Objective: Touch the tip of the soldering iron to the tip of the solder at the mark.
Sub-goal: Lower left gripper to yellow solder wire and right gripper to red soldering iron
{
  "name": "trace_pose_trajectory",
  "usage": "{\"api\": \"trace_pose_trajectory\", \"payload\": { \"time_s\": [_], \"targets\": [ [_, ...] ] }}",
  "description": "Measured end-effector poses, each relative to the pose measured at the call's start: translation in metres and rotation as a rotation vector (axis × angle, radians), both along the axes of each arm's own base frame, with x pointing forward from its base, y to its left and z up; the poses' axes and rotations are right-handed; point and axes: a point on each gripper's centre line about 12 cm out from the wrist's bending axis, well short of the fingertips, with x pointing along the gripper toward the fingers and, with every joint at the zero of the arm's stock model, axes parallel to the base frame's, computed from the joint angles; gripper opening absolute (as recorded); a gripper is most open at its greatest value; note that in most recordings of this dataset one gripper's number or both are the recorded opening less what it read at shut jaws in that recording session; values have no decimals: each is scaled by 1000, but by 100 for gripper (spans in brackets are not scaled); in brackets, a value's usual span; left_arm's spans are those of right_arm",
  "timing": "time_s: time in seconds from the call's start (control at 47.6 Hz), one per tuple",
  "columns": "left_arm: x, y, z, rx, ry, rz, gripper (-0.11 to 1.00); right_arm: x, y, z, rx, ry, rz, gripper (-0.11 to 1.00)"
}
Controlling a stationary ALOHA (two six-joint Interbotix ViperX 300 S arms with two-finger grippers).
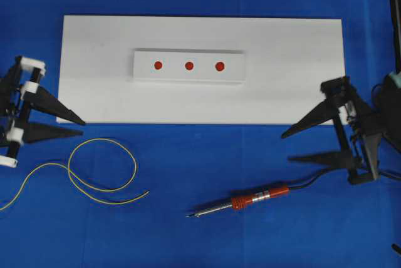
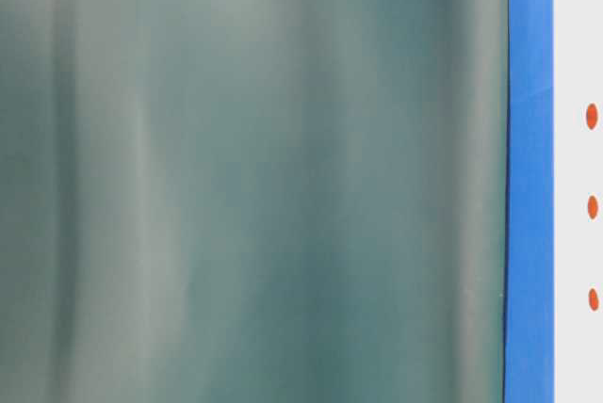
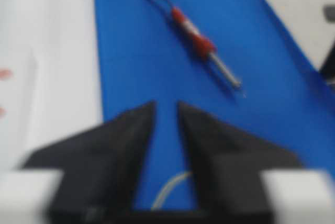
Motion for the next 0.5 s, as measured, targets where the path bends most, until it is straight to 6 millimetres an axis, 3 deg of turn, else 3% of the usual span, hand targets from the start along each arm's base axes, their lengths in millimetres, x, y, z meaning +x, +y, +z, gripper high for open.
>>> {"api": "trace_pose_trajectory", "payload": {
  "time_s": [0.105, 0.189, 0.504],
  "targets": [
    [3, -9, -13, -16, 53, -29, 67, 9, 8, -15, 21, 47, 5, 89],
    [5, -17, -24, -17, 97, -61, 86, 16, 15, -28, 31, 83, 7, 89],
    [12, -55, -65, 7, 182, -192, 85, 31, 42, -74, 52, 185, 15, 87]
  ]
}}
